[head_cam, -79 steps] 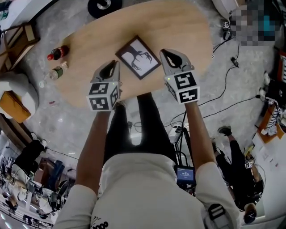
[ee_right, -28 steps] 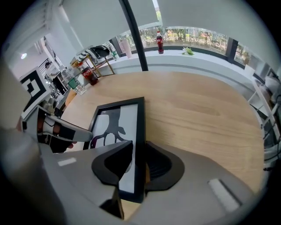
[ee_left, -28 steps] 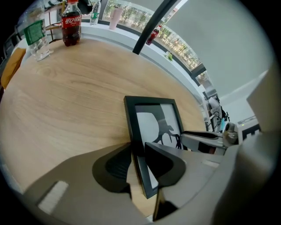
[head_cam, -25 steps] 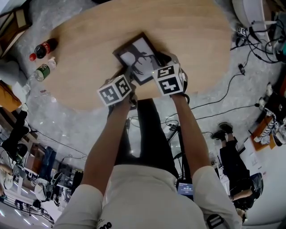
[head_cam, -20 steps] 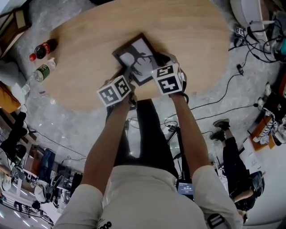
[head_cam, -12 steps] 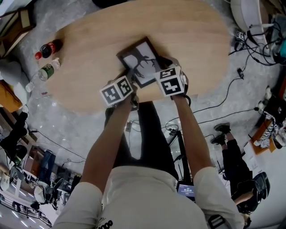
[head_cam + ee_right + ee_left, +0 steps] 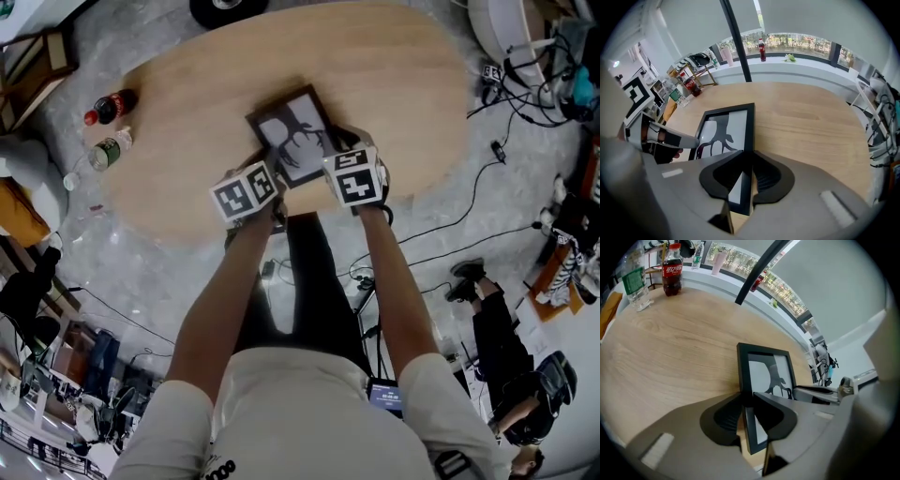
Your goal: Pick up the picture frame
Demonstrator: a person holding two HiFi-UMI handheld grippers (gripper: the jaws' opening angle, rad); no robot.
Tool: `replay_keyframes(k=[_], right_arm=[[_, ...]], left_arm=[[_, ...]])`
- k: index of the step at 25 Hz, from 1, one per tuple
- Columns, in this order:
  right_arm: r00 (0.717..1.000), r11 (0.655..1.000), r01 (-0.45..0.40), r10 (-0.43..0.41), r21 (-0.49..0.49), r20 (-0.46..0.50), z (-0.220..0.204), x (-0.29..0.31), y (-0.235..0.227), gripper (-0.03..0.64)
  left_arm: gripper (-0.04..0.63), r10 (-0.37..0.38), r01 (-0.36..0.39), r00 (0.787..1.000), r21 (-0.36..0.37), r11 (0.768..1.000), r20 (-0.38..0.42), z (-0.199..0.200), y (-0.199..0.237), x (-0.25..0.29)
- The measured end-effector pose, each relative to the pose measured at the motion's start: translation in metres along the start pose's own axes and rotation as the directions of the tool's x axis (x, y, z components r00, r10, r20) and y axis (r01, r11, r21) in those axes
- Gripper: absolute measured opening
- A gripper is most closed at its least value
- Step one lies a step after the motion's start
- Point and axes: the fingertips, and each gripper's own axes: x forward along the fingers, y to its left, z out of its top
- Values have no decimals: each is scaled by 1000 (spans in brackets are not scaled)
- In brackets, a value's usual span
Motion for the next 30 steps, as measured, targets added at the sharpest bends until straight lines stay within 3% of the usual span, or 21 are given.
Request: replay_keyframes(k=[7,16,23,30], right_arm=[[998,999,38,-39,18,43,7,-33,18,72],[991,994,79,-87,77,101,6,-79,46,71],[977,982,109,-134,155,164,7,-117,76,74],[958,973,136,-178,186,227,13,-157,112,74]], left_arm=[[86,-30,29,999,48,998,25,4,-7,-33],[86,-65,54,996,185,981,53,8,-17,-83],[84,-100,58,990,360,931,98,20,-27,-127],[84,-153,83,980,435,896,127,22,-27,-177]])
